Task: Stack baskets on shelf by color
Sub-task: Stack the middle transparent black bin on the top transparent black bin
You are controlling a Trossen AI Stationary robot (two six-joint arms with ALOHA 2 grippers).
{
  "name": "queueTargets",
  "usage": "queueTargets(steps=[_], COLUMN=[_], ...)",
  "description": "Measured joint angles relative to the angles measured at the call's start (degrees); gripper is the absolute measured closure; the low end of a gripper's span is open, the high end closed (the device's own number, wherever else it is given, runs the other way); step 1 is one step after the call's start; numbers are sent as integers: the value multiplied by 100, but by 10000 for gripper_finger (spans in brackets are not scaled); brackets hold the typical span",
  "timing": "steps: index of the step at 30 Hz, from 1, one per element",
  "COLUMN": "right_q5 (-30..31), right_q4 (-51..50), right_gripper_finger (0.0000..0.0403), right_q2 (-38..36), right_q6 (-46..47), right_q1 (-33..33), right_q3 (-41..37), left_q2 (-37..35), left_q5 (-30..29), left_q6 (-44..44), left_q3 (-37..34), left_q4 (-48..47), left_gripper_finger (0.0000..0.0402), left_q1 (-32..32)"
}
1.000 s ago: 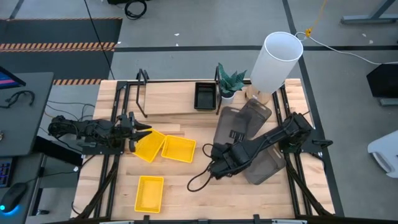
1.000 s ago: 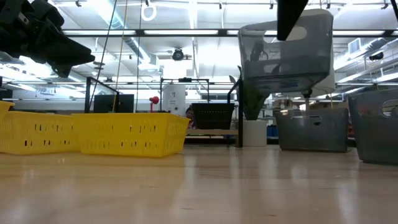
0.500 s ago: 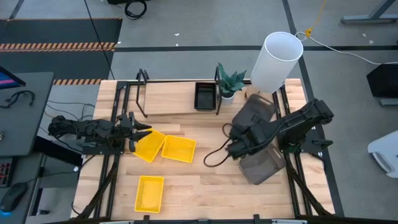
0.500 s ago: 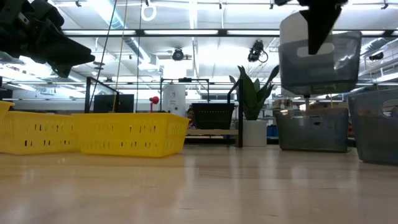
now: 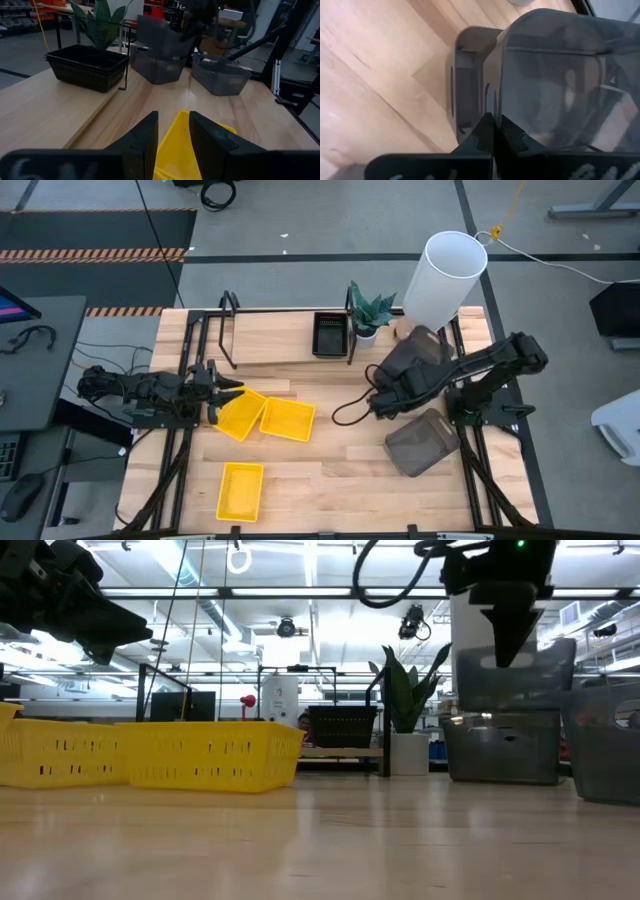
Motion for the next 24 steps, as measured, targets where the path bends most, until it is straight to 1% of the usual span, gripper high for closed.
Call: queueTargets(steps=[6,18,24], right_q5=[-1,-52,-436], right_q4=[400,647,888], right_gripper_finger=[398,398,398], right_q2=[0,2,41], right_q6=[-210,-224,-225], right_q1=[-143,-184,-184], right_q3=[-140,-151,-151], left_q2=[0,0,0], left_q5=[0,0,0], left_q6=[0,-1,-1], left_q3=[0,0,0], left_q4=[-1,-2,-1], left_gripper_finger=[285,285,285], left_q1=[-1,0,-2])
